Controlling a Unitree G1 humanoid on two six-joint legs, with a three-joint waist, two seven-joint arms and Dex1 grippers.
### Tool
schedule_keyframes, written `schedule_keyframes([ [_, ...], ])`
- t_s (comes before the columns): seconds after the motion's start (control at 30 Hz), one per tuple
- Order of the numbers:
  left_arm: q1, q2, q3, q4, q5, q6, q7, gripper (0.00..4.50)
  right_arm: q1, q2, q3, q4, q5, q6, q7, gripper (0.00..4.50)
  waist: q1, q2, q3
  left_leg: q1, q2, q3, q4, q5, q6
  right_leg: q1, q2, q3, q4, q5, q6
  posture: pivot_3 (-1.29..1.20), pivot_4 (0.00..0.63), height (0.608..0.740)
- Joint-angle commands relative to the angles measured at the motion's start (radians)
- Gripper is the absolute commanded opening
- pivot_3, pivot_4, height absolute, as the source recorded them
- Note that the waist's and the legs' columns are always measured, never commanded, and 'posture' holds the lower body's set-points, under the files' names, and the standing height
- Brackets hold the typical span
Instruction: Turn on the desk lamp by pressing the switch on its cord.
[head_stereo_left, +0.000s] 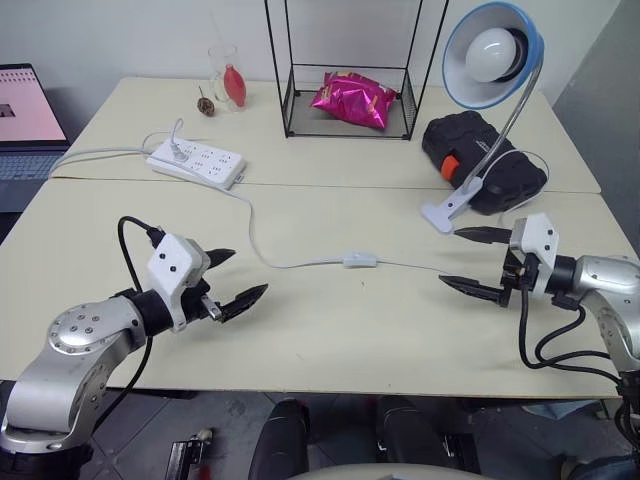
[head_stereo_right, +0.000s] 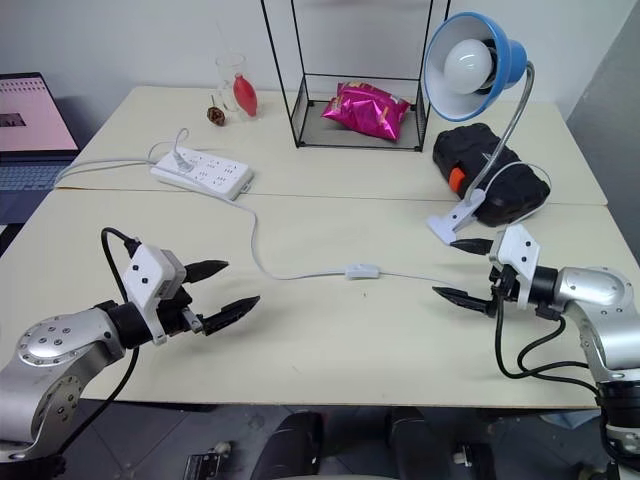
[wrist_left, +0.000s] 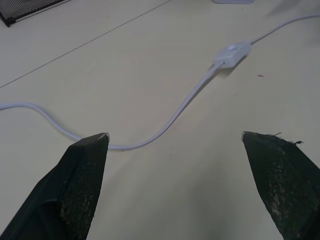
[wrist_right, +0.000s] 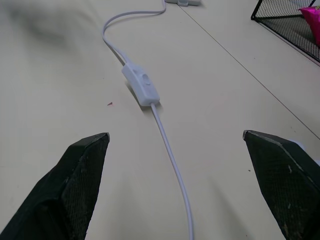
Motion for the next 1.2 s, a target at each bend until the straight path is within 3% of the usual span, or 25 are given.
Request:
schedule_keyframes([
  [0.03, -0.012, 0.002, 0.03, -0.029, -0.026, -0.01, -0.007, 4.43, -0.02, 0.001, -0.014, -0.006, -0.006, -0.023, 0.009, 4.5, 0.0, 0.0, 0.0, 0.0, 0.0, 0.0, 0.0, 0.0, 0.0, 0.0, 0.0, 0.0, 0.0, 0.0, 0.0, 0.0, 0.15, 0.74],
  [0.37, -0.042, -0.005, 0.006, -0.024, 0.002, -0.017, 0.027, 4.43, -0.006, 0.016, -0.014, -0.008, -0.016, -0.034, 0.006, 4.5, 0.0, 0.0, 0.0, 0.0, 0.0, 0.0, 0.0, 0.0, 0.0, 0.0, 0.0, 0.0, 0.0, 0.0, 0.0, 0.0, 0.15, 0.74],
  [0.67, -0.104, -0.027, -0.025, 0.053, -0.023, -0.07, -0.041, 4.43, 0.009, 0.024, -0.022, -0.055, -0.012, -0.001, -0.017, 4.5, 0.0, 0.0, 0.0, 0.0, 0.0, 0.0, 0.0, 0.0, 0.0, 0.0, 0.0, 0.0, 0.0, 0.0, 0.0, 0.0, 0.15, 0.74],
  [0.97, -0.266, -0.086, -0.163, 0.178, 0.004, -0.087, -0.087, 4.43, 0.07, 0.039, -0.048, -0.217, 0.021, 0.145, -0.125, 4.5, 0.002, 0.0, 0.0, 0.0, -0.001, 0.0, 0.0, 0.0, 0.0, 0.0, 0.0, 0.0, 0.001, 0.0, 0.0, 0.0, 0.15, 0.74],
  [1.2, -0.449, -0.166, -0.313, 0.394, 0.055, -0.115, -0.177, 4.43, 0.123, 0.039, -0.041, -0.364, 0.035, 0.335, -0.247, 4.5, 0.002, 0.0, 0.0, -0.001, -0.001, -0.001, 0.001, 0.0, 0.0, 0.0, 0.0, 0.0, 0.001, 0.0, 0.001, 0.0, 0.15, 0.74],
])
